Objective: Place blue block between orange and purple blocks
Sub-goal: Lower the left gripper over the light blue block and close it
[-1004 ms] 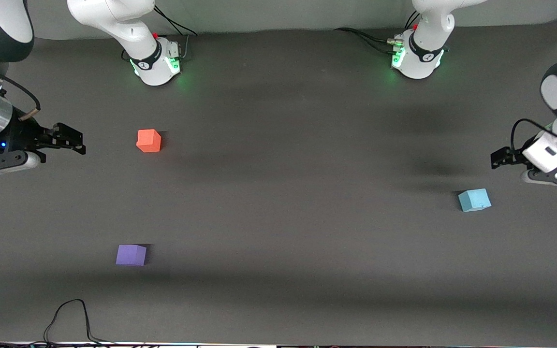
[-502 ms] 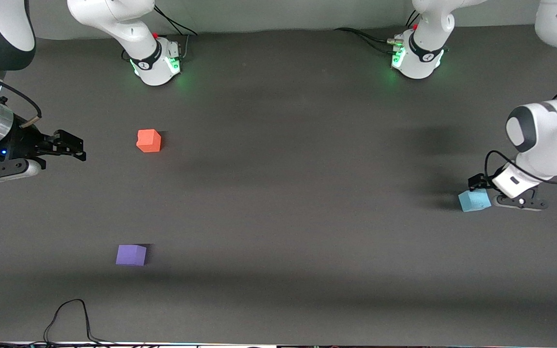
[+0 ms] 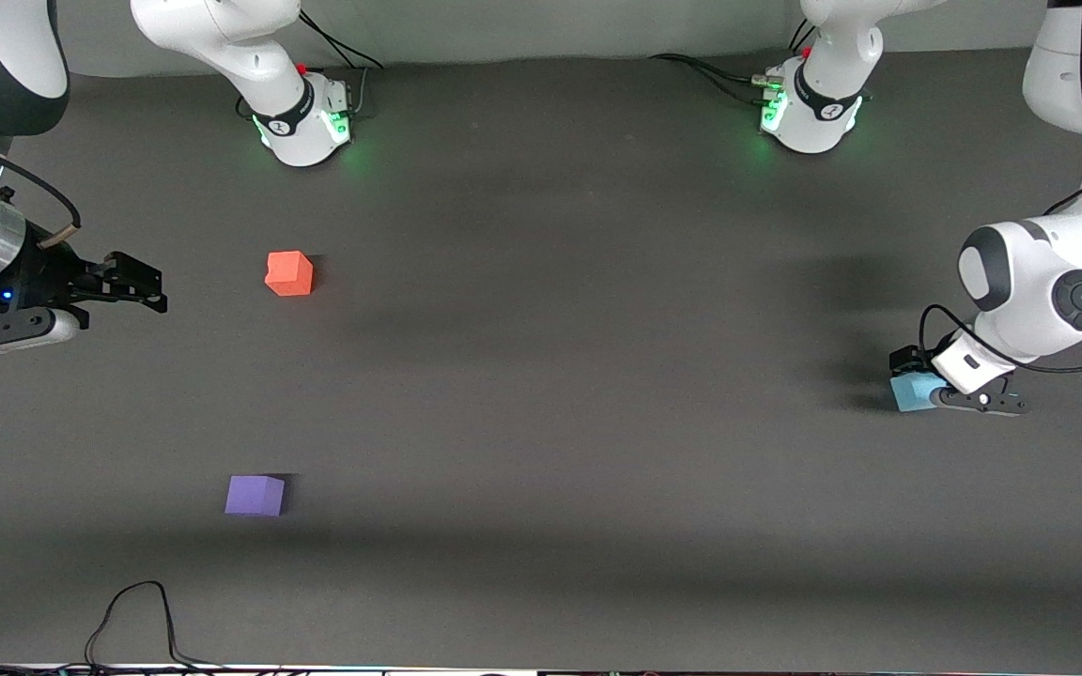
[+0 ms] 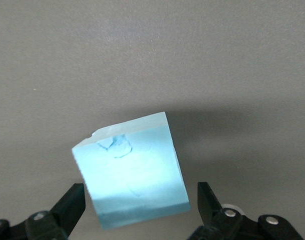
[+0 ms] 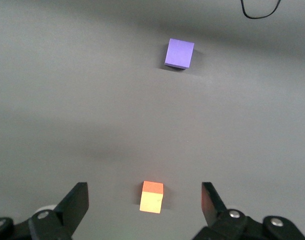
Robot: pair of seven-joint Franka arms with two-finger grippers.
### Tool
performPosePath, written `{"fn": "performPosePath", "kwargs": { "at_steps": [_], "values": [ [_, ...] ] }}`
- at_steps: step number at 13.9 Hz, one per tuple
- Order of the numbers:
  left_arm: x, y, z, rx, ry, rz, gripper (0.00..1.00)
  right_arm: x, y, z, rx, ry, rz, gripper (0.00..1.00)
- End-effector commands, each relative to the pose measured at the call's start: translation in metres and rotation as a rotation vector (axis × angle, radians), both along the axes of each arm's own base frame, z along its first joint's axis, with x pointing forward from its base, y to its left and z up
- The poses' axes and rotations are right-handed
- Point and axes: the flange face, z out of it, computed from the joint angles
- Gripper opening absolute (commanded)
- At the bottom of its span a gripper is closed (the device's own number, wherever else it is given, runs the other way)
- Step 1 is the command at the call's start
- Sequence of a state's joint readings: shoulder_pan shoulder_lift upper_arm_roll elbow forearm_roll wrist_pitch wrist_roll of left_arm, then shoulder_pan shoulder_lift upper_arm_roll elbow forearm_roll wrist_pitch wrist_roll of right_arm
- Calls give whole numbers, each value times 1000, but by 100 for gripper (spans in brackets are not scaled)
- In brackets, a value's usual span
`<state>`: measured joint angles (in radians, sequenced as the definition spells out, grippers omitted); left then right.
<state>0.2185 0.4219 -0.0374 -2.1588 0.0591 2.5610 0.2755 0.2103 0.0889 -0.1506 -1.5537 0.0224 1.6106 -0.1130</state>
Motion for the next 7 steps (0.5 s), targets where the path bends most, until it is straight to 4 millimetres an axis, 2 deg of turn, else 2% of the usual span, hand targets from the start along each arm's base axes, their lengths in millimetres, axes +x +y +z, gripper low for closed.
{"fn": "performPosePath", "kwargs": {
  "at_steps": [1, 3, 4, 7],
  "values": [
    [12, 1, 0, 2, -12, 13, 100, 5, 7, 4, 16, -8, -8, 100],
    [22, 4, 7, 4, -21, 14, 100, 6, 4, 2, 14, -5, -6, 100],
    [23, 6, 3, 3, -18, 16, 99, 7, 4, 0, 13, -2, -8, 100],
    [21, 5, -5, -2, -8, 25, 87, 7, 2, 1, 13, -5, -9, 100]
  ]
}}
